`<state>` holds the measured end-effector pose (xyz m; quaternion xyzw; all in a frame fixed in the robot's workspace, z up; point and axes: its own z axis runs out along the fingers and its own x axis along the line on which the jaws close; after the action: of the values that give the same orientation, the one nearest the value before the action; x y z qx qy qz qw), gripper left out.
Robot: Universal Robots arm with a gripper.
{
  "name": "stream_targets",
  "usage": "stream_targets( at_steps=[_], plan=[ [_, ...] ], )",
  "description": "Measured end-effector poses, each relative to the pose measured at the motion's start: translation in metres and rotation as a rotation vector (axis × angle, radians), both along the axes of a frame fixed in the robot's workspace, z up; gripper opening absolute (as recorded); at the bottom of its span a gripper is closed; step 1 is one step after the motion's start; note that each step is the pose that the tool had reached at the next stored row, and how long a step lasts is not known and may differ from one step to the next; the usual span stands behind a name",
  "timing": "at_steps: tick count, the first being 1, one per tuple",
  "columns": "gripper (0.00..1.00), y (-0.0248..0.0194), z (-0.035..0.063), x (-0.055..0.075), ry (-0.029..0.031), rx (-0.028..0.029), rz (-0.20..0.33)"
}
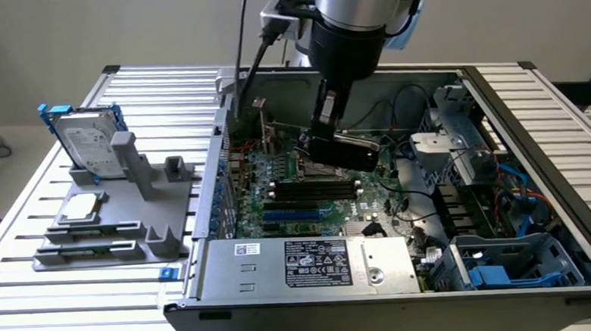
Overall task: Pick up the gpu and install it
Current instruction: 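Insert the gpu into the slot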
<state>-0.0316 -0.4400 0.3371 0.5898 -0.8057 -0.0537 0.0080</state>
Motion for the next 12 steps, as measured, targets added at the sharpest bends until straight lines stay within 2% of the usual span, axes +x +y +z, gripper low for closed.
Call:
stream_targets(
  at_steps=[7, 10, 12],
  plan=[
    [0.27, 0.0000, -0.0047, 0.0000, 0.0006, 0.0000, 0.128],
    [0.27, 0.0000, -0.0059, 0.0000, 0.0047, -0.0002, 0.176],
    [0.27, 0.0000, -0.0069, -0.0008, 0.0053, -0.0019, 0.193]
  ],
)
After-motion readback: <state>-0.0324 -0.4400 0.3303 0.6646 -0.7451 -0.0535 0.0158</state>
